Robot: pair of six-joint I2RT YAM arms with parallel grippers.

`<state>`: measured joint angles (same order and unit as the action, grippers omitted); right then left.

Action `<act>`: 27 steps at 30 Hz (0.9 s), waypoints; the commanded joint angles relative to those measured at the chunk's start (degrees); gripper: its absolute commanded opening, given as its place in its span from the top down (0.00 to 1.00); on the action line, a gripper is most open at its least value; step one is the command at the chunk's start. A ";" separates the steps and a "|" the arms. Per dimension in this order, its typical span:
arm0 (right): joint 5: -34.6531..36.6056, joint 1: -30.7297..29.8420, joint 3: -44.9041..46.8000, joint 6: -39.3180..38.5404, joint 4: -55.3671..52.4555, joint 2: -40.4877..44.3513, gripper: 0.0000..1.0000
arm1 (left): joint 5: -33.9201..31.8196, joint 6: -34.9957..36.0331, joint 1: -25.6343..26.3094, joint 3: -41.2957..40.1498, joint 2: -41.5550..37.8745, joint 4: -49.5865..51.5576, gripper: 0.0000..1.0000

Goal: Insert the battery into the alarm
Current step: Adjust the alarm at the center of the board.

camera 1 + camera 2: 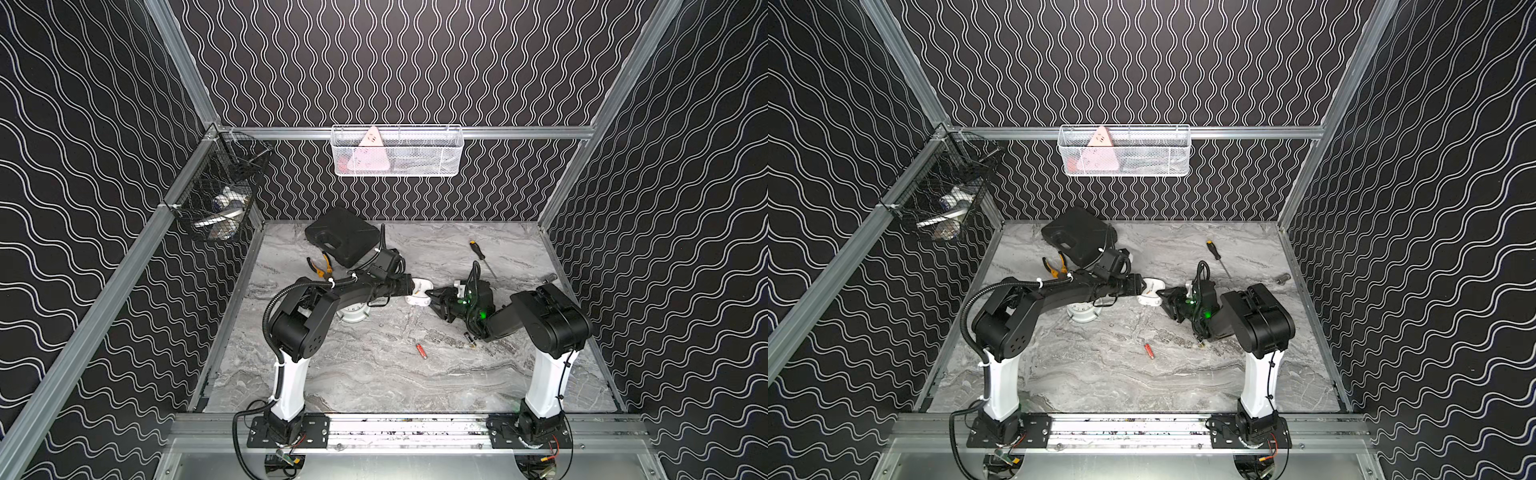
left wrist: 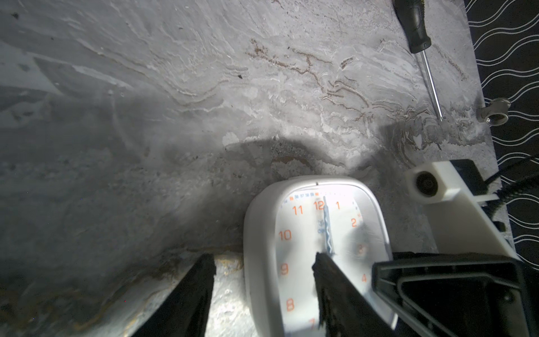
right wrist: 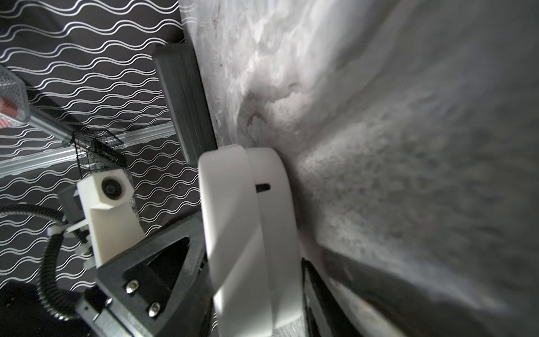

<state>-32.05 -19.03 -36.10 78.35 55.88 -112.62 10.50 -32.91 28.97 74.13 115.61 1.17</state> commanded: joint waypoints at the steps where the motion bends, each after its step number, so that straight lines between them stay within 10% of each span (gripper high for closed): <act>1: 0.04 0.03 0.32 0.27 -0.50 0.62 0.58 | 0.39 -0.84 -0.01 -0.65 -1.26 -0.75 0.36; 7: -0.11 0.03 0.28 -1.82 -2.83 3.26 0.61 | 0.25 -1.11 -0.05 -3.09 -3.99 -4.11 0.02; 20: 1.92 0.13 -1.12 -9.71 -13.61 10.16 0.69 | -5.26 -0.53 0.02 -11.99 -15.28 -11.82 0.01; 27: 9.31 0.04 -5.33 -28.73 -39.99 21.88 0.69 | -4.80 -1.42 -0.04 -17.68 -24.54 -11.06 0.01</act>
<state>-27.40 -18.92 -39.57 60.66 29.15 -94.37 5.82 -33.28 28.99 57.78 93.73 -8.75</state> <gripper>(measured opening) 0.411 0.986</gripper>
